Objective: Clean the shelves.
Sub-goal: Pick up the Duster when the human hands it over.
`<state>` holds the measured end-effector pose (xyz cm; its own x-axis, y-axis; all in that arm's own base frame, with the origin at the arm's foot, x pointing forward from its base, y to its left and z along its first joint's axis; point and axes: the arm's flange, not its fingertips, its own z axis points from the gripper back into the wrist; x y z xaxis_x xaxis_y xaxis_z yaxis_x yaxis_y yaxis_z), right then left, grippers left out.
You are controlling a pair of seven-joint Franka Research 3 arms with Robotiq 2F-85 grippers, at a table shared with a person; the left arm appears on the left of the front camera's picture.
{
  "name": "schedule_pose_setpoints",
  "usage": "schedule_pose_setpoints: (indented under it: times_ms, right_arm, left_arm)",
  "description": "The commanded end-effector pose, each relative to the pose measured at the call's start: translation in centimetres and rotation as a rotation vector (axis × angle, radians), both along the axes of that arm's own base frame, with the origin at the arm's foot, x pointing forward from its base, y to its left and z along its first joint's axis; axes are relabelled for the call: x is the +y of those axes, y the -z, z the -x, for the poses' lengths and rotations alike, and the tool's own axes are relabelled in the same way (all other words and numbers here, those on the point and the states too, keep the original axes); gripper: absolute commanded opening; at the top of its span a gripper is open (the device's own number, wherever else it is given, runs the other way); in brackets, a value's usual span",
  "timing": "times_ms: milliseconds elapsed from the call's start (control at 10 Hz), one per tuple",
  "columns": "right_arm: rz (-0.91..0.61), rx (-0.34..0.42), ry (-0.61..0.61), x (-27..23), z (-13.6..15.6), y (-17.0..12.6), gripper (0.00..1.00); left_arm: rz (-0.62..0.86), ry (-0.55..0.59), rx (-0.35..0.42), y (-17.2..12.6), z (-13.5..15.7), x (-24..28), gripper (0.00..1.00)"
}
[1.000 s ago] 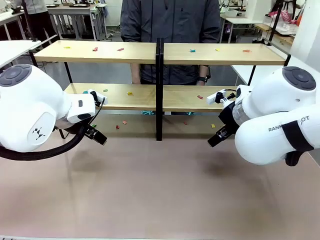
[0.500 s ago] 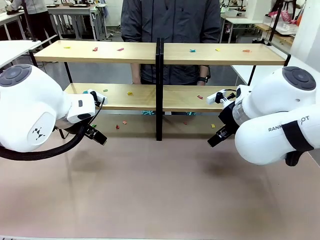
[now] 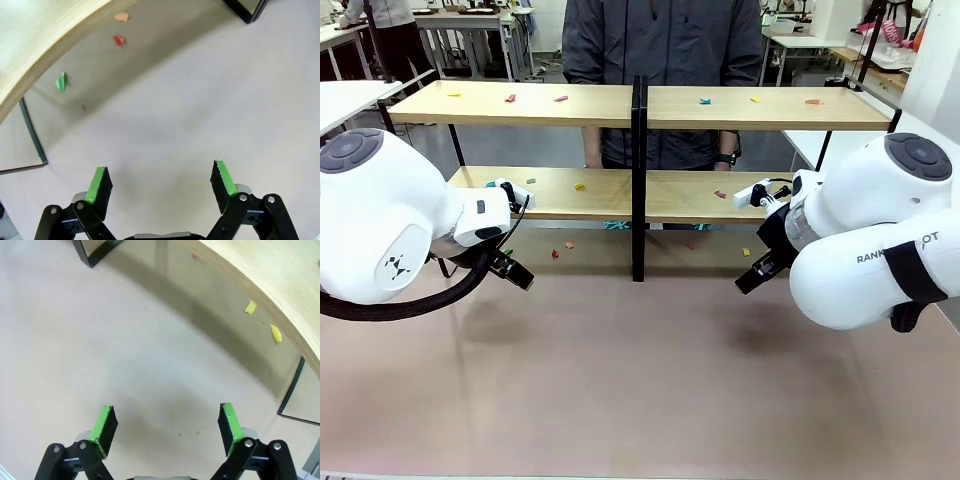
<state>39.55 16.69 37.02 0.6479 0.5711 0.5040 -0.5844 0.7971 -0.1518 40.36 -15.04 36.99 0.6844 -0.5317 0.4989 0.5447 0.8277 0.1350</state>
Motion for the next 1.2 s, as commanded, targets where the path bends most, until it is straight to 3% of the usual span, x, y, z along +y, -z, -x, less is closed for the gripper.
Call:
schedule_pose_setpoints:
  times_ms: [0, 100, 200, 400, 700, 800, 1100]
  right_arm:
    - [-0.003, 0.050, -0.054, -0.1, 0.9, -2.2, 1.00]
    - [-0.030, 0.105, -0.058, -1.2, 2.3, -4.1, 1.00]
    - [-0.081, 0.173, -0.037, -3.0, 4.1, -6.4, 1.00]
    - [-0.156, 0.163, 0.012, -8.0, 8.3, -12.1, 1.00]
    - [-0.251, 0.032, 0.011, -15.5, 13.4, -20.1, 1.00]
    - [-0.291, -0.018, 0.045, -18.0, 14.8, -22.5, 1.00]
    - [-0.378, -0.124, 0.097, -22.3, 17.2, -25.5, 1.00]
  left_arm:
    - [0.068, 0.084, 0.043, -2.3, 1.2, 0.8, 1.00]
    - [0.129, 0.115, 0.120, -4.4, 3.2, 2.5, 1.00]
    - [0.168, 0.150, 0.144, -6.5, 5.4, 4.5, 1.00]
    - [0.277, 0.148, 0.160, -11.5, 9.7, 9.5, 1.00]
    - [0.472, 0.207, -0.031, -18.7, 16.5, 18.1, 1.00]
    - [0.580, 0.166, -0.125, -20.4, 18.4, 21.8, 1.00]
    - [0.727, 0.114, -0.293, -21.4, 19.9, 25.9, 1.00]
